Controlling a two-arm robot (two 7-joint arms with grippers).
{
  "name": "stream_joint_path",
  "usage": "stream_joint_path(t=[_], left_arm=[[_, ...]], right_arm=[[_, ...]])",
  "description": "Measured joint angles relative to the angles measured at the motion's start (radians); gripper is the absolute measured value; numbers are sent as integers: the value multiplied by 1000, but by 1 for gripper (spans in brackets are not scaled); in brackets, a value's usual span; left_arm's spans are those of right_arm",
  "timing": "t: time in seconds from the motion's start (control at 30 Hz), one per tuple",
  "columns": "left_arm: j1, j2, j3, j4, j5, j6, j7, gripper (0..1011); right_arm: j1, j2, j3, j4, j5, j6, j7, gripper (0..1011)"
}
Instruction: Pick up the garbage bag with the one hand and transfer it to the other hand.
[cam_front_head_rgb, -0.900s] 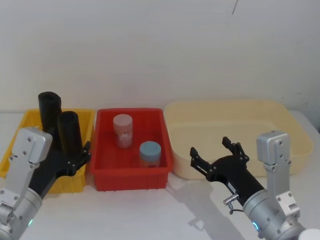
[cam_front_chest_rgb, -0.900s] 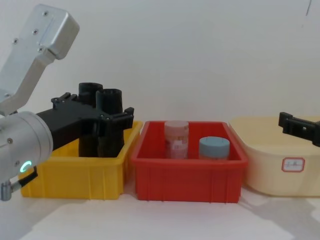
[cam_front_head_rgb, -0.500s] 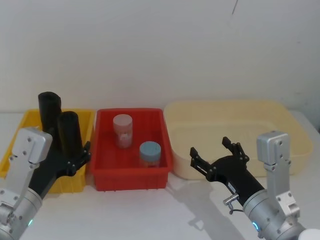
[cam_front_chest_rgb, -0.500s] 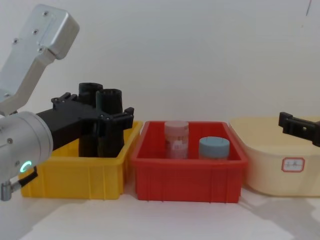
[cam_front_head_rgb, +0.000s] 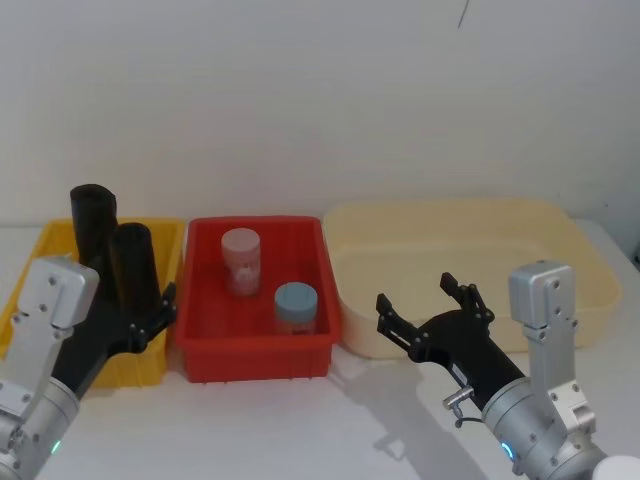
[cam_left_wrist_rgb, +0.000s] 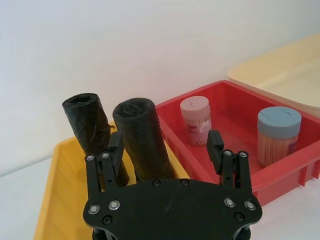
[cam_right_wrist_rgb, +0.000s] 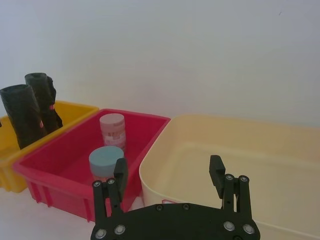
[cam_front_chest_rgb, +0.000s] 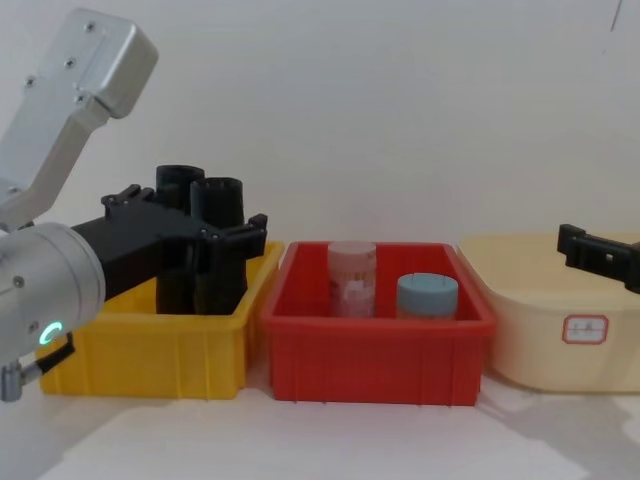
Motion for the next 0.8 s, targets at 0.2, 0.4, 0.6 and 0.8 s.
stream_joint_path(t=[0.2,0.4,0.6,0.8], left_arm=[[14,-2,-11,-12,6,-9,17,1001],[41,-5,-32,-29,12,-24,46,1001],[53,-11,-49,-31,11,-31,58,1001],[49,-20,-59,-13,5,-31,57,1001]], right_arm=[[0,0,0,0,0,0,0,1000],[0,0,0,0,0,0,0,1000],[0,0,0,0,0,0,0,1000],[0,0,0,0,0,0,0,1000]])
